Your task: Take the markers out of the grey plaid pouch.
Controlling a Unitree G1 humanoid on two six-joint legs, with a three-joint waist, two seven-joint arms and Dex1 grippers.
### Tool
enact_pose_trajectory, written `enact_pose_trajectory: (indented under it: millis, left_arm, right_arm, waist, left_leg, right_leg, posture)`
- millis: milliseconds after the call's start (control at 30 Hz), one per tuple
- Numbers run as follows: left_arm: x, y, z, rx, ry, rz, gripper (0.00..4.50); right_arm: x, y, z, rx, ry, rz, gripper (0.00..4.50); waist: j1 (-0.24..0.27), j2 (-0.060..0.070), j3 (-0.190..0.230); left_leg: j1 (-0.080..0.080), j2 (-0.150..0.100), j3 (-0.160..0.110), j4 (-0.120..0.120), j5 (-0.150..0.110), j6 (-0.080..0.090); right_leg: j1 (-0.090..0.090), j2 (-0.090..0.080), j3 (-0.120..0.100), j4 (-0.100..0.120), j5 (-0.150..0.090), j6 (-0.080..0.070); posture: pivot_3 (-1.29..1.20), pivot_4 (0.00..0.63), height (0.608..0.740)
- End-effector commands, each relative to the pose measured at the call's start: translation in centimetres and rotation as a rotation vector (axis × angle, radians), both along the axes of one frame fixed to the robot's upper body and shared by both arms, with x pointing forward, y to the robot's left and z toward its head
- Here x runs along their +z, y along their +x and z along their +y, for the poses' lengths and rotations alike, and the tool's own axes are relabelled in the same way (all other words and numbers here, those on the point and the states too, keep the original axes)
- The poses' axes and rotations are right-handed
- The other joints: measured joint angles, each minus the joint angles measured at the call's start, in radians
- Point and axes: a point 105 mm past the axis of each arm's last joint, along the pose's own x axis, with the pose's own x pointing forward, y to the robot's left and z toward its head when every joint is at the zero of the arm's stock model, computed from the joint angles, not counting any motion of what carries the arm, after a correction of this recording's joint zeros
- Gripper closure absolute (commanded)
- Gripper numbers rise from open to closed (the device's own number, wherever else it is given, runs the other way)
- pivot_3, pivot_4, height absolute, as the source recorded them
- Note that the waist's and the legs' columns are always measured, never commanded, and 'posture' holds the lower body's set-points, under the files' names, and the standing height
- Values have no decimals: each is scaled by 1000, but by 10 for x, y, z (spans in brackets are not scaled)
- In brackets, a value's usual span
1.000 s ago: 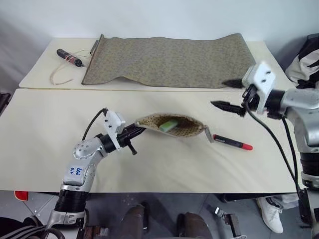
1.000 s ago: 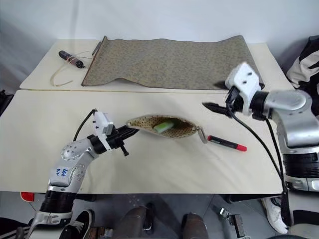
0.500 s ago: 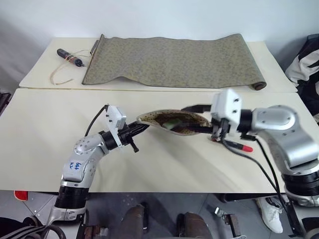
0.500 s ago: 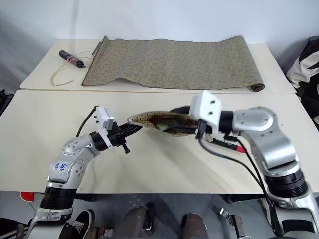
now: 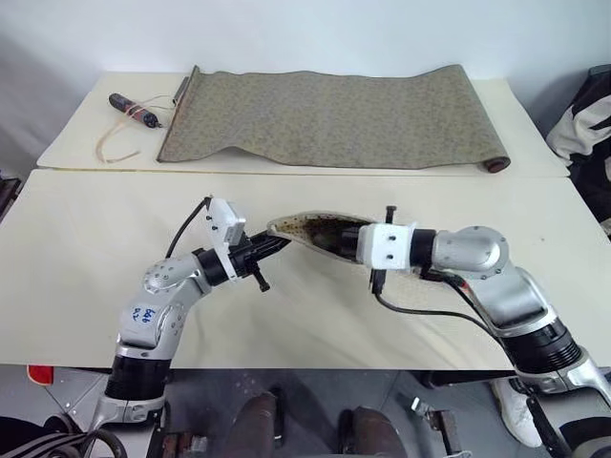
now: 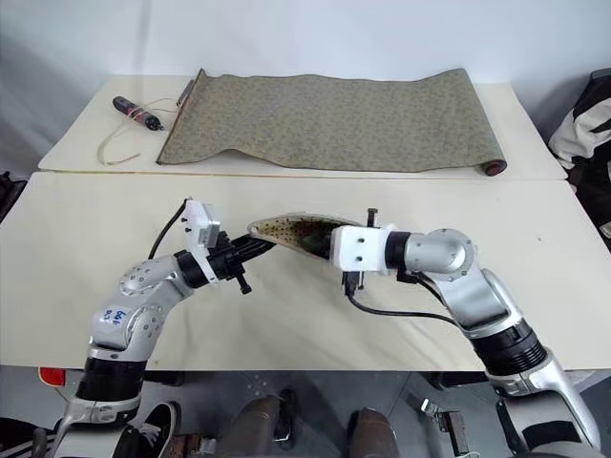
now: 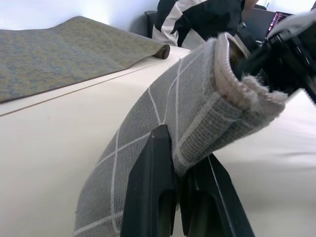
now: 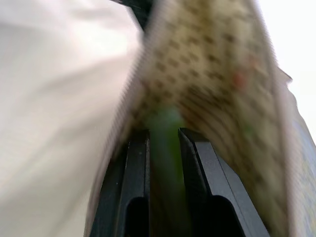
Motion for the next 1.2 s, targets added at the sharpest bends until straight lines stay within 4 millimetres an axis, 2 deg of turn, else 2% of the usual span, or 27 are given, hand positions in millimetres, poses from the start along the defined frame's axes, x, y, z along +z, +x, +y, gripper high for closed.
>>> enact_pose_trajectory:
  millis: [33, 167, 367, 567, 733, 867, 1200]
  left_arm:
    - [13, -8, -5, -29, -27, -51, 4500]
    - [13, -8, -4, -31, -32, -44, 4500]
    - [13, -8, -5, -38, -34, -40, 4500]
    - [12, -14, -10, -74, -57, -5, 4500]
    - [10, -17, -12, -94, -56, 14, 4500]
    - [10, -17, -13, -102, -58, 24, 4500]
    - [12, -25, -22, -144, -89, 47, 4500]
  right_arm:
    - [10, 4, 0, -2, -29, -114, 2978]
    - [7, 6, 0, 3, -79, -183, 1670]
    - [-1, 6, 4, 20, -117, -194, 1670]
    - [-1, 23, 5, -35, -198, -346, 1670]
    - [-14, 23, 9, -8, -258, -347, 1670]
    - [-13, 18, 25, 36, -245, -372, 1670]
    - [-29, 33, 30, -54, -276, -389, 1670]
  waist:
    - [0, 0, 0]
    - [1, 0, 0]
    - [0, 0, 0]
    - [-1, 0, 0]
    - [-1, 0, 0]
    - [-2, 0, 0]
    - [-3, 0, 0]
  left_leg:
    - [0, 0, 0, 0, 0, 0]
    - [0, 0, 0, 0, 0, 0]
    - [0, 0, 0, 0, 0, 0]
    - [0, 0, 0, 1, 0, 0]
    - [0, 0, 0, 0, 0, 0]
    - [0, 0, 0, 1, 0, 0]
    - [0, 0, 0, 0, 0, -1]
  right_leg:
    - [0, 0, 0, 0, 0, 0]
    - [0, 0, 0, 0, 0, 0]
    - [0, 0, 0, 0, 0, 0]
    - [0, 0, 0, 0, 0, 0]
    - [0, 0, 1, 0, 0, 0]
    - [0, 0, 1, 0, 0, 0]
    - [0, 1, 1, 1, 0, 0]
  posture:
    - [0, 150, 740]
    - [0, 150, 740]
    - [0, 150, 740]
    - [0, 150, 740]
    - [0, 150, 740]
    - [0, 150, 740]
    - [0, 150, 740]
